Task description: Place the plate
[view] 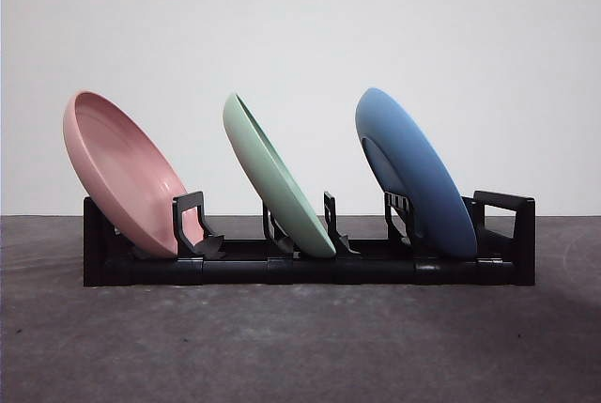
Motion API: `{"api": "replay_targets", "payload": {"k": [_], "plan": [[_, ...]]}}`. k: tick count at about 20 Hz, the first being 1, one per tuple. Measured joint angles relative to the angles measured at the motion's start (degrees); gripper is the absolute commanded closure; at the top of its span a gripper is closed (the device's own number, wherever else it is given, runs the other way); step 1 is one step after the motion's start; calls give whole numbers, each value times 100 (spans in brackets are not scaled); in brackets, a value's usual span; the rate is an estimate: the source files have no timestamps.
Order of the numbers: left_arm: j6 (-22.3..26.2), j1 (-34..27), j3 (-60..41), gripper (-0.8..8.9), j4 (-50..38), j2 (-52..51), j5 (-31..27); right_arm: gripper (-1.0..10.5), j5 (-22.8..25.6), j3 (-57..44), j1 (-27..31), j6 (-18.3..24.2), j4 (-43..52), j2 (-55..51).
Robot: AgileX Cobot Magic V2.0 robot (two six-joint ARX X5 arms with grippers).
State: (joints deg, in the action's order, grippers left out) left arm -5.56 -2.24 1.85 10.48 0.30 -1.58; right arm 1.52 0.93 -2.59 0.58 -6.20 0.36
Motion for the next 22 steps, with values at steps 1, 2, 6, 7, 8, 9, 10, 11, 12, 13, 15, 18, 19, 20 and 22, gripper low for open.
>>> {"api": "replay_targets", "payload": {"k": [1,2,6,7,8,9,10,11,12,13,15,18,19,20,22], "plan": [[0,0,0,806,0,0,2,928,0,0,0,0,-2,0],[0,0,0,806,0,0,0,928,2,0,0,0,-2,0],[0,0,0,806,0,0,0,928,0,0,-2,0,-2,0],[0,0,0,806,0,0,0,928,0,0,0,0,0,0],[0,0,0,806,0,0,0,928,2,0,-2,0,0,0],[0,0,0,806,0,0,0,928,0,0,0,0,0,0],[0,0,0,806,0,0,0,928,0,0,-2,0,-2,0],[0,0,0,806,0,0,0,928,0,0,-2,0,0,0],[0,0,0,806,0,0,0,928,0,0,0,0,0,0],[0,0,0,806,0,0,0,928,0,0,0,0,0,0],[0,0,0,806,0,0,0,928,0,0,0,0,0,0],[0,0,0,806,0,0,0,928,0,0,-2,0,0,0],[0,0,0,806,-2,0,0,928,0,0,0,0,0,0],[0,0,0,806,-11,0,0,928,0,0,-2,0,0,0],[-4,0,0,806,-133,2,0,928,-4,0,-2,0,22,0]]}}
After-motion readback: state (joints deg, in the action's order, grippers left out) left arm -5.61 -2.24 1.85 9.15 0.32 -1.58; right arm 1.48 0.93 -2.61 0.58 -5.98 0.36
